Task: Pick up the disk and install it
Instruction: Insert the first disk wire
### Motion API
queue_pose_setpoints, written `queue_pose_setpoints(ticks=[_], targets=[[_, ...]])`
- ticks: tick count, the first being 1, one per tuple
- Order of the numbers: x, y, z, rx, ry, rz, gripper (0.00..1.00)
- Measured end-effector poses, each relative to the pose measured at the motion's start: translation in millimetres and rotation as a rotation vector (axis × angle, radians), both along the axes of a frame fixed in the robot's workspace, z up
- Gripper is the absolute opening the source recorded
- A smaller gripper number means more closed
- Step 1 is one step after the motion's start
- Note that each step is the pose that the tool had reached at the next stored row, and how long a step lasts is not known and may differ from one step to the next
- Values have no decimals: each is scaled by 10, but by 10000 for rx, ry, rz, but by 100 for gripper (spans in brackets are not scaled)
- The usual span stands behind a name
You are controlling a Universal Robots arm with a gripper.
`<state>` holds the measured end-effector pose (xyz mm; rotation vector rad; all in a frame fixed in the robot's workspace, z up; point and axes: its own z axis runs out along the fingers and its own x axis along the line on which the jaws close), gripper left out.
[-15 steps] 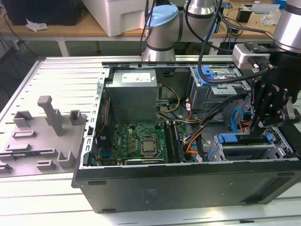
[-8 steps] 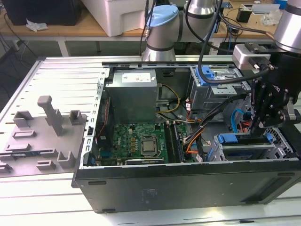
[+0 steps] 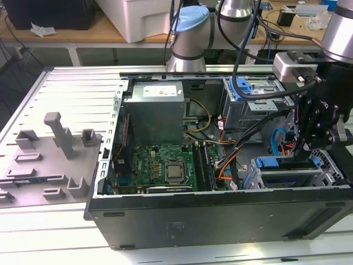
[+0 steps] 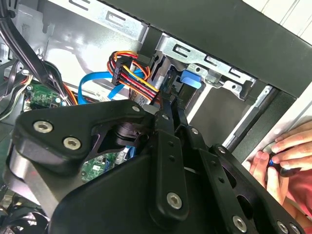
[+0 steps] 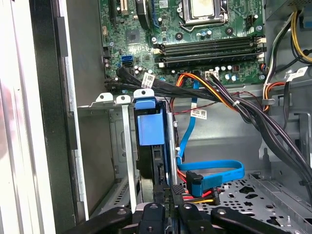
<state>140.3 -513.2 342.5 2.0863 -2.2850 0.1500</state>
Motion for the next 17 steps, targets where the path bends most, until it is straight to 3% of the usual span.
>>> queue_pose_setpoints(ticks=[17], targets=[[-15, -2, -2, 0, 0, 178, 17]])
